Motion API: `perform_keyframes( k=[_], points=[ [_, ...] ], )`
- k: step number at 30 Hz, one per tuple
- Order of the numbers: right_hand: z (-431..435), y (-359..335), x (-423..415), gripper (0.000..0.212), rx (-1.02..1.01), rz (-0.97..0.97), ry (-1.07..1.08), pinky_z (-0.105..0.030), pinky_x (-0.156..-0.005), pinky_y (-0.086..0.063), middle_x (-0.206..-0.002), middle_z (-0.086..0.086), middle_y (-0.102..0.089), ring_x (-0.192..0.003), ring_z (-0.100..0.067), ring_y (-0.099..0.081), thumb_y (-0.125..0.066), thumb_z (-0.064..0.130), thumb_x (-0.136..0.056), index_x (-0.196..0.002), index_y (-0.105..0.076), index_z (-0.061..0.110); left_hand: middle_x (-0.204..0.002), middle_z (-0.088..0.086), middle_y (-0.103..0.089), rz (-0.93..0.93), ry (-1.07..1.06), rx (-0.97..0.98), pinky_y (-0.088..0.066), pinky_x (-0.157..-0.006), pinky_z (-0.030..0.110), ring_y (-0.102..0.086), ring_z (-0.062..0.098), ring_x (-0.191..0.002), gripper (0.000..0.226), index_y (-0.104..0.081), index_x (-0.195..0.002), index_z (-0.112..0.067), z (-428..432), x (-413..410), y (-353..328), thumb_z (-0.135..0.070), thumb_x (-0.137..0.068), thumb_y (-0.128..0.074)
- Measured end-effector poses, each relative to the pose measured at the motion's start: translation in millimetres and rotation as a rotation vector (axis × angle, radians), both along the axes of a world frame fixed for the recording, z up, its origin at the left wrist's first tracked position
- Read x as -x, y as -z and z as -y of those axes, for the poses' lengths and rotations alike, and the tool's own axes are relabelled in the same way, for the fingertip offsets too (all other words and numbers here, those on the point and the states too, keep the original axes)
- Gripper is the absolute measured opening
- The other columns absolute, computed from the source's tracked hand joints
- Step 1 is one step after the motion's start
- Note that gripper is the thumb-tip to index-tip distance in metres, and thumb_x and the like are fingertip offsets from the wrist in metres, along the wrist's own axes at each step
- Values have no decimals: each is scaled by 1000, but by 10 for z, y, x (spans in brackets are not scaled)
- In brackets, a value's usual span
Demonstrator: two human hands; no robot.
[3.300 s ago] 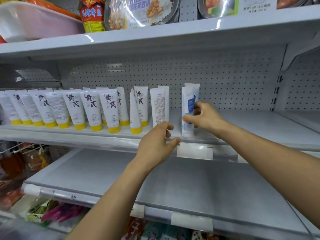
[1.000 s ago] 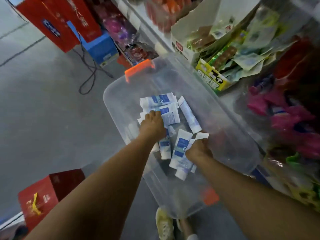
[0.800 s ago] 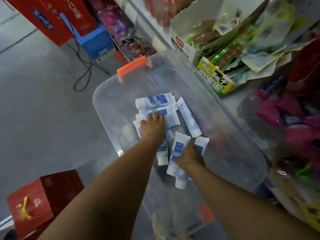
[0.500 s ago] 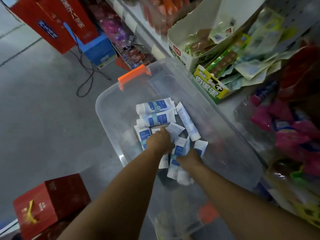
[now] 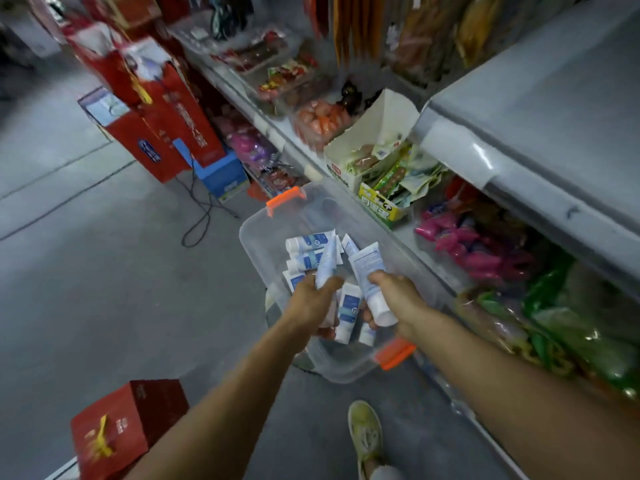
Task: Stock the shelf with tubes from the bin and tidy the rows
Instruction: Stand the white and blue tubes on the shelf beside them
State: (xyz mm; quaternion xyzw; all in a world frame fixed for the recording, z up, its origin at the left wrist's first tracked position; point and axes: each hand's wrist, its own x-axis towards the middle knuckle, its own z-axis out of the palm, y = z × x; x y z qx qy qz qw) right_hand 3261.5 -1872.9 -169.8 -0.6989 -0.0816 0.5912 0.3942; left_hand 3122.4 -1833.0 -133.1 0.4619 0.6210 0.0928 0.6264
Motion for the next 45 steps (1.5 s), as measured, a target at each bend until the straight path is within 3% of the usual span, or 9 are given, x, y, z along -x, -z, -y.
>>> perform_keyframes(
  k=[3,7,11,16,21,24,28,33,45],
  points=[
    [429,-475,166,22,-56,-16,2,-26,-44,-44,-54,-13,-58,-38,-24,-53,-49,23,-91,-88,-57,3,-76,5,-58,12,74,-103,-47,-48,24,-56,17,-58,13,-49,-90,-22,465,217,-392,-32,-97,-53],
    [1202,-1058,386,20,-174,-97,-7,-24,-38,-39,-58,-11,-58,-43,-25,-54,-43,21,-92,-95,-52,3,-67,5,-59,98,84,-160,-44,-45,24,-56,17,-48,11,-54,-94,-19,1136,479,-909,-31,-96,-53],
    [1954,-1523,453,28,-294,-132,-24,-22,-35,-37,-81,-18,-59,-51,-26,-62,-44,17,-94,-116,-46,1,-80,11,-63,144,115,-181,-45,-50,28,-58,24,-54,25,-54,-98,-22,1744,628,-1256,-46,-89,-55],
    [2793,-2077,398,29,-461,-35,-2,-27,-45,-40,-89,-17,-65,-61,-29,-60,-47,9,-95,-120,-47,22,-84,15,-63,204,142,-256,-44,-48,28,-59,26,-62,25,-55,-100,-14,2437,539,-1742,-37,-90,-56],
    [3536,-2606,192,42,-548,88,36,-27,-44,-44,-111,-21,-65,-70,-30,-60,-50,7,-94,-129,-45,29,-78,11,-60,307,261,-357,-41,-42,26,-55,19,-52,27,-52,-109,-10,3007,261,-2204,-33,-95,-52],
    [3996,-2888,19,42,-587,172,68,-33,-55,-46,-108,-17,-65,-71,-26,-63,-52,6,-93,-128,-45,28,-81,16,-57,350,320,-422,-40,-41,27,-52,16,-41,37,-49,-114,-6,3335,51,-2467,-38,-95,-52],
    [4671,-3204,-246,31,-600,293,155,-45,-71,-47,-114,-24,-64,-79,-31,-63,-55,5,-91,-120,-49,16,-75,9,-54,441,365,-492,-42,-47,30,-52,14,-46,26,-50,-104,-13,3884,-320,-2796,-38,-95,-54],
    [5637,-3551,-625,29,-635,397,219,-27,-53,-52,-103,-15,-68,-77,-24,-65,-58,5,-90,-118,-50,9,-76,5,-58,516,441,-536,-43,-47,29,-54,17,-55,24,-51,-101,-16,4711,-869,-3083,-39,-94,-54],
    [7212,-4127,-1529,39,-745,607,331,-34,-67,-56,-112,-11,-67,-95,-24,-68,-66,13,-87,-124,-54,12,-88,11,-57,662,556,-596,-43,-42,27,-54,18,-56,19,-48,-105,-19,6179,-1937,-3593,-36,-95,-53]
  ],
)
